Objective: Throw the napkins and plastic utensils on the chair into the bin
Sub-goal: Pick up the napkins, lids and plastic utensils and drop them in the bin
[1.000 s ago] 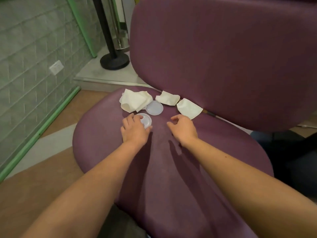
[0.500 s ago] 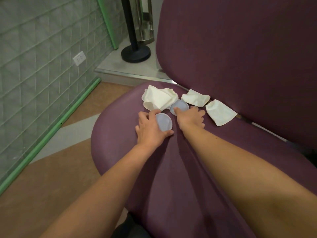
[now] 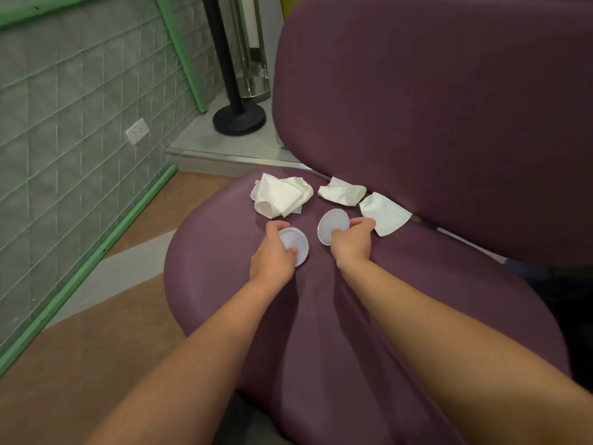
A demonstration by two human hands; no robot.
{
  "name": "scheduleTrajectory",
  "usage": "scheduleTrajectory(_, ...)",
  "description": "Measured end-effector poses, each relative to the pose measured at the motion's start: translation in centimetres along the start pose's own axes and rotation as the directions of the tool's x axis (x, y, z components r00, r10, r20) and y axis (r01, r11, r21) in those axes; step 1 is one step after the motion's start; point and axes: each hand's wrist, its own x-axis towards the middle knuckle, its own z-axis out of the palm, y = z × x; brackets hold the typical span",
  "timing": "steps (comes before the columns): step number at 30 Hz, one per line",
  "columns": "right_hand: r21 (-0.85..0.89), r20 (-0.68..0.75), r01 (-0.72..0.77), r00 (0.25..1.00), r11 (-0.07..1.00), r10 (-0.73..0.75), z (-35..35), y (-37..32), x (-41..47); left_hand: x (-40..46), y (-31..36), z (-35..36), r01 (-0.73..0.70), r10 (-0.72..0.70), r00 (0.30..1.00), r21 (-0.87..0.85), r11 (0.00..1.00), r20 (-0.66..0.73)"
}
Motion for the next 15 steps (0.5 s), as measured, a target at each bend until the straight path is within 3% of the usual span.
scheduleTrajectory(8,0.007,-0.093,0.066,0.994,0.998,-0.065,-10.4,2.0,-4.0,-5.1,5.7,0.9,-0.025,0.028,0.999,-0.075,0.997,0.037)
scheduleTrajectory(15,0.067,-0.259,0.125,0.960,0.990,-0.104,-22.1,4.7,-7.9,-11.6,12.3,5.2,-0.274,0.301,0.926,-0.140,0.951,0.230)
